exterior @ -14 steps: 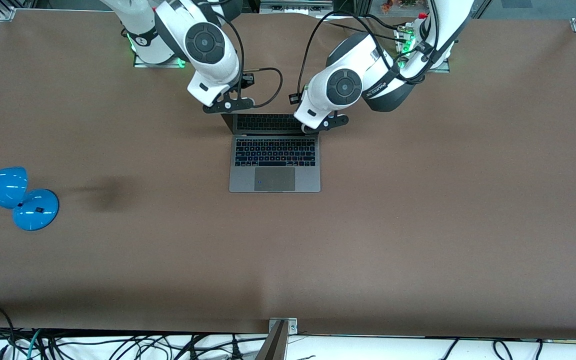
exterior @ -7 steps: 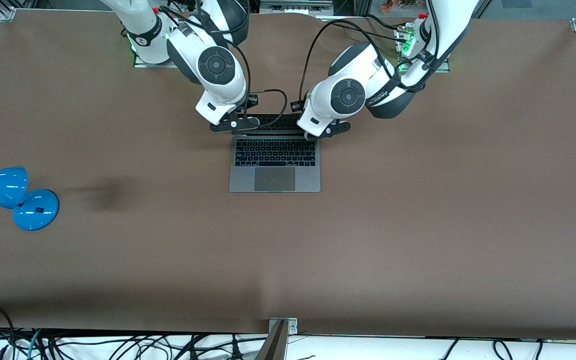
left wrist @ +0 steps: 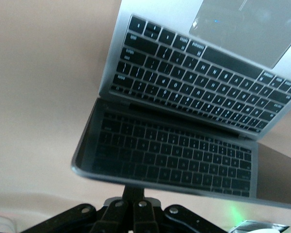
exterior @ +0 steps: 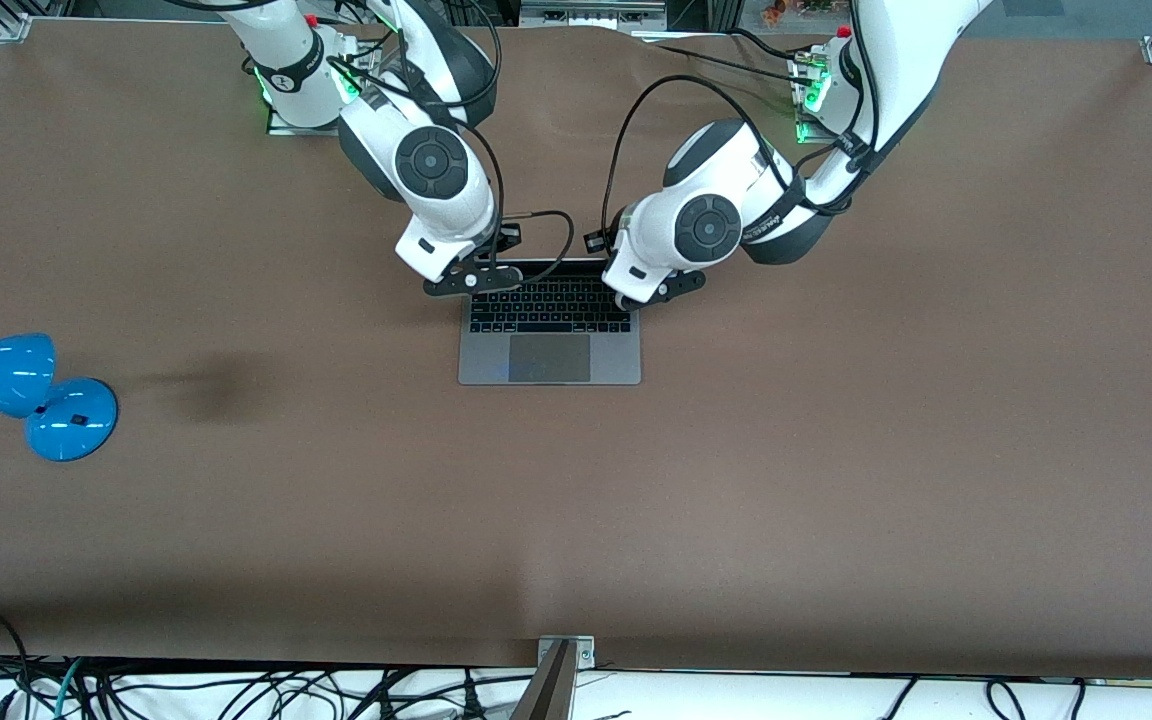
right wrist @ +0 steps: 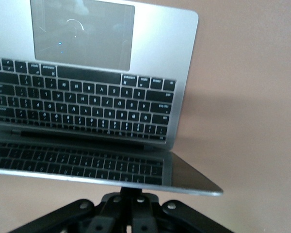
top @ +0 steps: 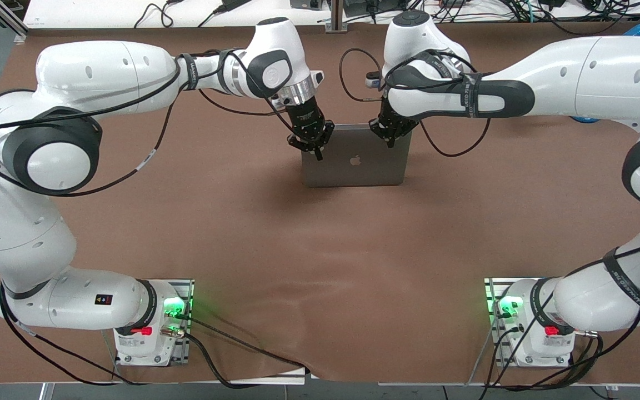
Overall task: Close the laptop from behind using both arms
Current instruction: 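Push the screen down toward the keyboard with both grippers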
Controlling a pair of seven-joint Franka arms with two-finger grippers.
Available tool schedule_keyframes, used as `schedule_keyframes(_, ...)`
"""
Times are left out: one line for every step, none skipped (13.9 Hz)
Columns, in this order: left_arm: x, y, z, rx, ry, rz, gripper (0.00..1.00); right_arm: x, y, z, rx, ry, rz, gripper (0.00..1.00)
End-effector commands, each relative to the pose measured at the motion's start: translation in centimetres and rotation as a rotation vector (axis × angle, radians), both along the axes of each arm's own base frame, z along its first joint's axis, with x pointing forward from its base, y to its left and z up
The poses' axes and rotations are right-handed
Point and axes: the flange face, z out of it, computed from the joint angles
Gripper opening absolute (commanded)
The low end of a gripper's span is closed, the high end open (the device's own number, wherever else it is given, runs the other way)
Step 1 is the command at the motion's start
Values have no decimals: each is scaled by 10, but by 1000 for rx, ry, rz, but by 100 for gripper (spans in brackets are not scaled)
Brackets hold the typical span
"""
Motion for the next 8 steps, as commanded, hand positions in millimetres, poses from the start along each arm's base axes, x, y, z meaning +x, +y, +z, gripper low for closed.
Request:
schedule_keyframes(18,-5,-9,-6,-2,6,0,17,6,-8,5,-26,-7,0)
schedule_keyframes(22,-5,-11,-12,0,12,0,24,5,-10,4,-32,-7,0)
schedule_keyframes(30,-3,-14,-12,-2,19,0,32,2,-11,2,-41,-10,0)
schedule_keyframes(34,-2,-22,-6,-6,15,0,39,1,-14,3,-44,-15,0)
schedule_keyframes(41,-2,-26,-10,-5,21,0,43,0,-16,0,-50,-11,0)
schedule_keyframes(48,-1,-31,-14,-2,31,0,49,1,-19,-3,-59,-4,0)
schedule_keyframes(52,0,-36,-10,0,38,0,56,1,-22,0,-62,-5,0)
schedule_keyframes(54,2,-42,1,4,48,0,63,0,-27,4,-60,-12,0)
